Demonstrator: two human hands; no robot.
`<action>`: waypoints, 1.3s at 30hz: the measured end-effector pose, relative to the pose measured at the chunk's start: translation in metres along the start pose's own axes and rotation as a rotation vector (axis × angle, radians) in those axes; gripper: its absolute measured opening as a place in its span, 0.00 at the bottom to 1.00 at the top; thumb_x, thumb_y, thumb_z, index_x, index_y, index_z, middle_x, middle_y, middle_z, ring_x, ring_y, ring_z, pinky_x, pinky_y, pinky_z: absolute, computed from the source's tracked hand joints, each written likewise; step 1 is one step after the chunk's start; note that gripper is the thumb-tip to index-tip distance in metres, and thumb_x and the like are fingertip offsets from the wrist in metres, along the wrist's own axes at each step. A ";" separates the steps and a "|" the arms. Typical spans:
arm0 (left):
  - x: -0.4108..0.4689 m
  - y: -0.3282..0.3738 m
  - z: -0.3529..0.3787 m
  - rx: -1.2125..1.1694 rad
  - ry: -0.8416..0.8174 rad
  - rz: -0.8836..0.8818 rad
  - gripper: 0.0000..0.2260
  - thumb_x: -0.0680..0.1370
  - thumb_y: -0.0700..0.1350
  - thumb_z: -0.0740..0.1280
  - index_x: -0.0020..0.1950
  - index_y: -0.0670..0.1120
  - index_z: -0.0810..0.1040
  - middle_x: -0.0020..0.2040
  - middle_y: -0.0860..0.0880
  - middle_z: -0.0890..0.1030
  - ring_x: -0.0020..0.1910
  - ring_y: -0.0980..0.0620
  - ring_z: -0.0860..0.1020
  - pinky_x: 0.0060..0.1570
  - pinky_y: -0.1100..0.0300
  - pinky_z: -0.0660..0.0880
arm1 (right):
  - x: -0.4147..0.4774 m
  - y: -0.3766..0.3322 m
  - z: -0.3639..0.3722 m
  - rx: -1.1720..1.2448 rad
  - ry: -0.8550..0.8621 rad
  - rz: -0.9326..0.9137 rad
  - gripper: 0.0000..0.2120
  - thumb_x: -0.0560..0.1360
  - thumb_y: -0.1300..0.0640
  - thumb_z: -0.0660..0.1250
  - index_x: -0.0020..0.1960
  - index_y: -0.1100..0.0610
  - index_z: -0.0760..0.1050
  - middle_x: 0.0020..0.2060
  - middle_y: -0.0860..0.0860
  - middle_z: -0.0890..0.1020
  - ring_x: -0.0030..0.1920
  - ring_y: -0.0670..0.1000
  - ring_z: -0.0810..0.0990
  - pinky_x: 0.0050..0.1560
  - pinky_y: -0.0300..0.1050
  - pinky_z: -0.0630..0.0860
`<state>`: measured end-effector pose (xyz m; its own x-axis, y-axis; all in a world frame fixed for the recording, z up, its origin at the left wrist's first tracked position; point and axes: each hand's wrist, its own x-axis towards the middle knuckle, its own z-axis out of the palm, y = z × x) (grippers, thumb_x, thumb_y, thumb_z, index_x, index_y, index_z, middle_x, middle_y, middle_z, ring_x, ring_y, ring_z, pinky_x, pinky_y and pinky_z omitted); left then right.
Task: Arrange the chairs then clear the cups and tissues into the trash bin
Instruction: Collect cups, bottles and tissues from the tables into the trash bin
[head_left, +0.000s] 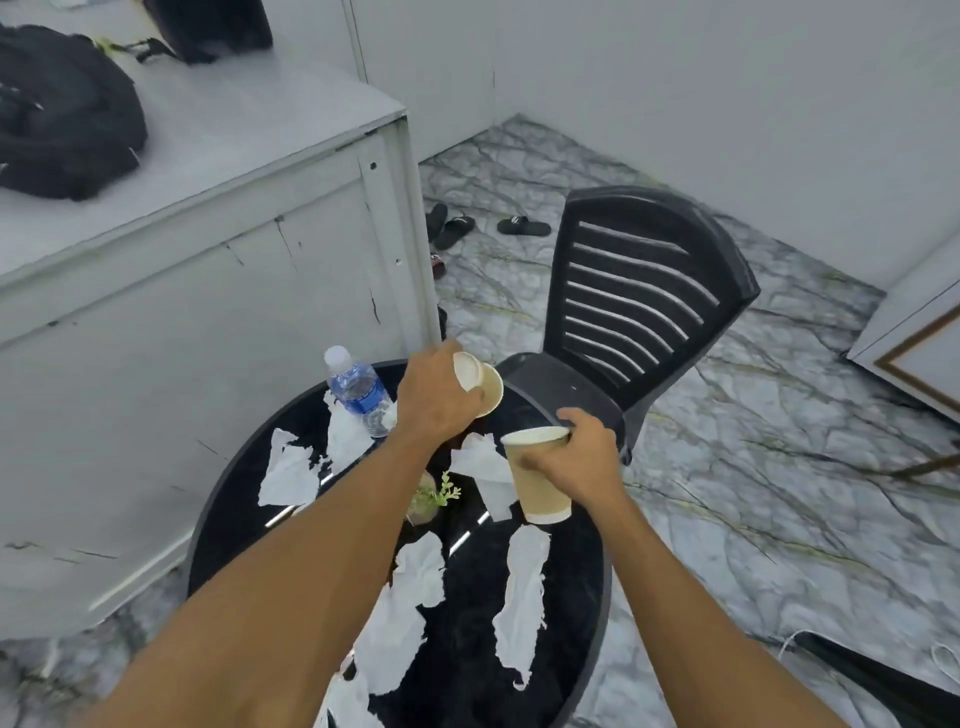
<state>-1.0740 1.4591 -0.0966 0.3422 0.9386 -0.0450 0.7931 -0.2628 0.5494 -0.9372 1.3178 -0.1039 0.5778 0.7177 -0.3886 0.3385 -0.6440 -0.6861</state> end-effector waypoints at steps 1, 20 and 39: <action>-0.004 -0.001 -0.016 -0.033 0.041 0.004 0.25 0.67 0.51 0.74 0.62 0.52 0.74 0.57 0.47 0.78 0.57 0.45 0.75 0.50 0.54 0.72 | -0.001 -0.017 -0.004 0.033 0.023 -0.032 0.38 0.58 0.47 0.79 0.65 0.51 0.72 0.60 0.53 0.76 0.60 0.53 0.73 0.55 0.47 0.74; -0.484 -0.246 -0.319 -0.013 1.009 -0.546 0.28 0.68 0.52 0.76 0.66 0.46 0.76 0.58 0.43 0.80 0.58 0.45 0.75 0.58 0.55 0.71 | -0.425 -0.233 0.244 0.030 -0.534 -0.878 0.41 0.61 0.46 0.80 0.70 0.54 0.71 0.65 0.54 0.76 0.65 0.55 0.73 0.63 0.50 0.74; -0.926 -0.426 -0.297 -0.072 1.296 -1.683 0.29 0.67 0.47 0.76 0.68 0.49 0.74 0.60 0.47 0.79 0.57 0.44 0.78 0.55 0.51 0.76 | -0.827 -0.133 0.568 -0.458 -1.371 -1.118 0.42 0.58 0.47 0.81 0.69 0.54 0.71 0.64 0.54 0.75 0.62 0.55 0.75 0.59 0.51 0.77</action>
<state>-1.8782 0.7687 -0.0407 -0.9790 -0.2007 0.0349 -0.1337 0.7625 0.6330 -1.8816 0.9605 -0.0411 -0.9035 0.3469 -0.2518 0.3835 0.3913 -0.8365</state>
